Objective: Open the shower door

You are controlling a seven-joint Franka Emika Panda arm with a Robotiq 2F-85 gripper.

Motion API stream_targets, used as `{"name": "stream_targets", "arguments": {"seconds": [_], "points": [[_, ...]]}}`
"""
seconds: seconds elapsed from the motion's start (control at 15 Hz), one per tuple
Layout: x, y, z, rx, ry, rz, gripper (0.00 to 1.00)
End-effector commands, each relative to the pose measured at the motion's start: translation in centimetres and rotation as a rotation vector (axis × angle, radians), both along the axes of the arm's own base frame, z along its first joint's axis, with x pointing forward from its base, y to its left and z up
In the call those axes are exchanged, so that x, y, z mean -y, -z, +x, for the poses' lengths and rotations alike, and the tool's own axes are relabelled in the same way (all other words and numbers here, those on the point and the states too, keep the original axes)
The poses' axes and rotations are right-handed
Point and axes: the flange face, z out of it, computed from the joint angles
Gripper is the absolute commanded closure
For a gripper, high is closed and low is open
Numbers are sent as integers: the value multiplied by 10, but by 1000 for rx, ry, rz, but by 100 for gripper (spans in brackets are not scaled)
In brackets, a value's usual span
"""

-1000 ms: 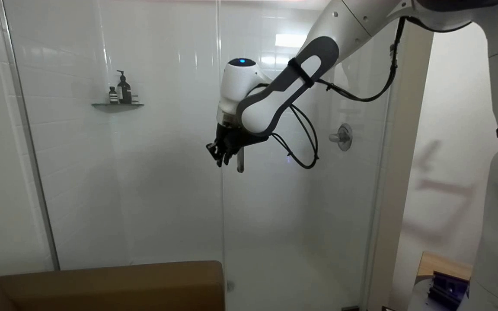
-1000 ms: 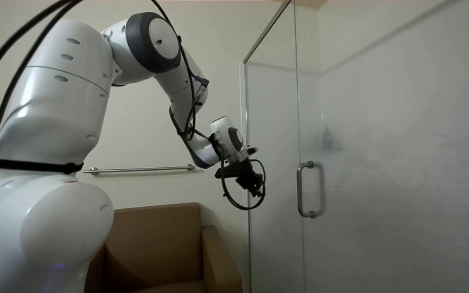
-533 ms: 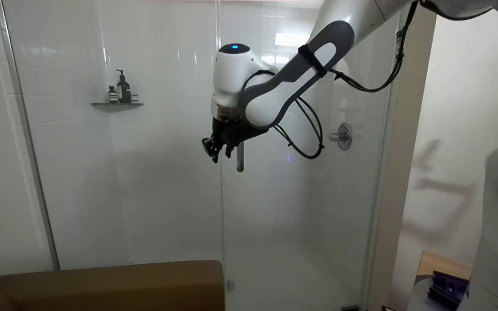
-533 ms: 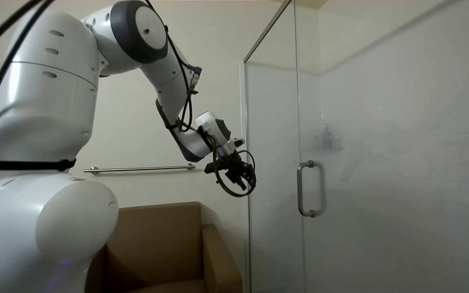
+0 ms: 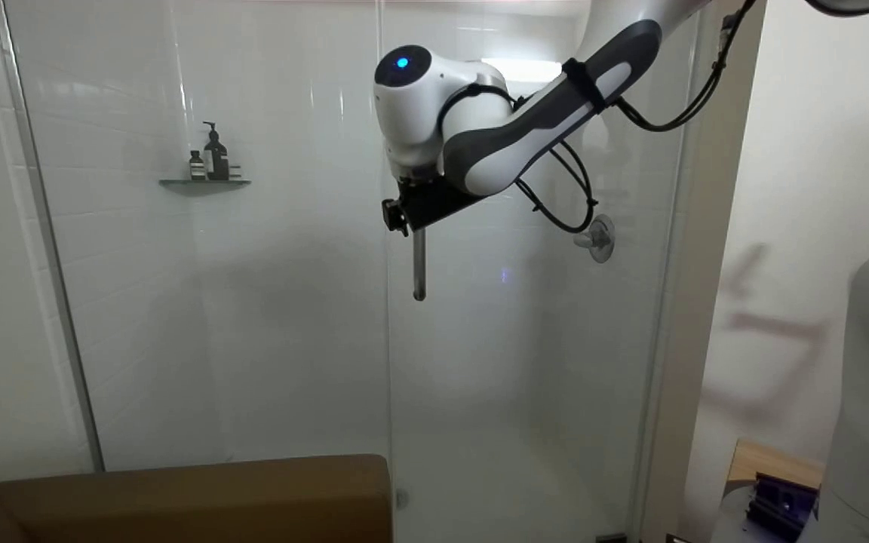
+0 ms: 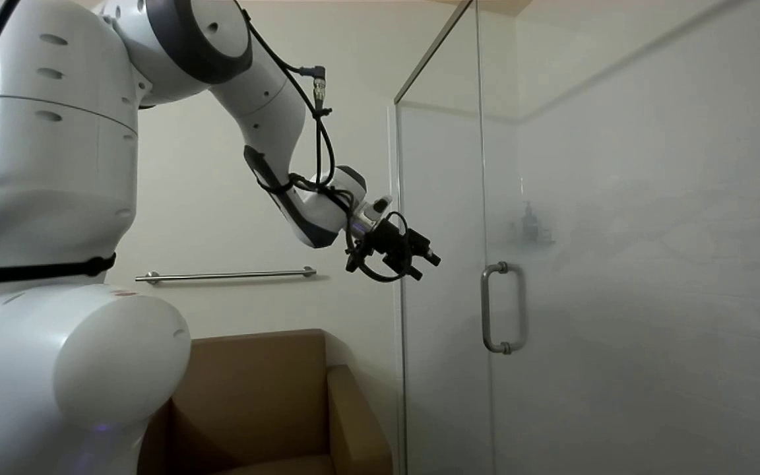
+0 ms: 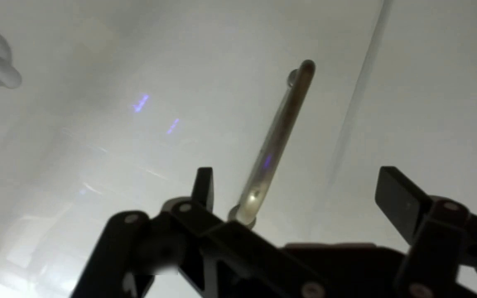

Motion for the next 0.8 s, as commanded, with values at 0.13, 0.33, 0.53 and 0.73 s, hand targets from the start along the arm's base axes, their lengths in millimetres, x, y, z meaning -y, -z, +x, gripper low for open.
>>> {"name": "stream_targets", "arguments": {"seconds": [0.13,0.33,0.53,0.73], "points": [[10,36,4,52,162,-25,0],[20,48,17,132,189,-32,0],[35,56,31,253,174,-2,0],[49,68,48,361,180,16,0]]}}
